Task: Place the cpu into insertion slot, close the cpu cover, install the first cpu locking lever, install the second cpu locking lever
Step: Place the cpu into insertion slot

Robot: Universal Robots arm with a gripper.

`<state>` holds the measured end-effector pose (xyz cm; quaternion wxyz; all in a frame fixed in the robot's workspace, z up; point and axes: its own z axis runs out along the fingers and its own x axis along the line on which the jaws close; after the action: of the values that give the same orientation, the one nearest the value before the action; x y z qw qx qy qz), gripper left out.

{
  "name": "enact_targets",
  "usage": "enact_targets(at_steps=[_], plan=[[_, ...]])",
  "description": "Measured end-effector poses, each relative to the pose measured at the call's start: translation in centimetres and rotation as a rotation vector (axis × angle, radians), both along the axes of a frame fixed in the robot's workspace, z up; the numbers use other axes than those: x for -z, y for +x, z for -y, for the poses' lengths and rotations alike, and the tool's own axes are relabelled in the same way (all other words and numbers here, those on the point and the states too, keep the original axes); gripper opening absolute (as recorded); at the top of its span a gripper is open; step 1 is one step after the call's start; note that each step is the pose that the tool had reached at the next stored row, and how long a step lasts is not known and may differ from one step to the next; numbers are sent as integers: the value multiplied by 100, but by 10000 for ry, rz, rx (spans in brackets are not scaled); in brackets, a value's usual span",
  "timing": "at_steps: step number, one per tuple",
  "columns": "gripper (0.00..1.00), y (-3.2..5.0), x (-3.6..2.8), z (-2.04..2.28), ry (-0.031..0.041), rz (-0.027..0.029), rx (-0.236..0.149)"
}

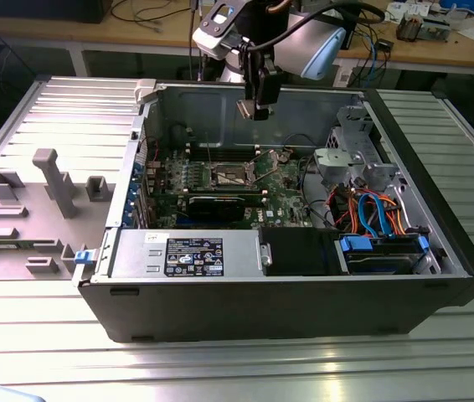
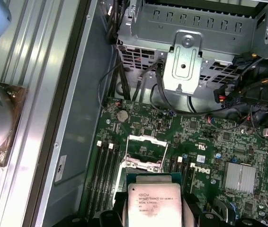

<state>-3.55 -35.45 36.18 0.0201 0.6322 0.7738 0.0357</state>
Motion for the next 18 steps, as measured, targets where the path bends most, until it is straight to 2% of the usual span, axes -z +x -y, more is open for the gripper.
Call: enact_targets(at_steps=[7,13,18], plan=[[55,0,0,0,0,0,4],[55,0,1,0,1,0,340],[55,0,1,0,0,0,358]])
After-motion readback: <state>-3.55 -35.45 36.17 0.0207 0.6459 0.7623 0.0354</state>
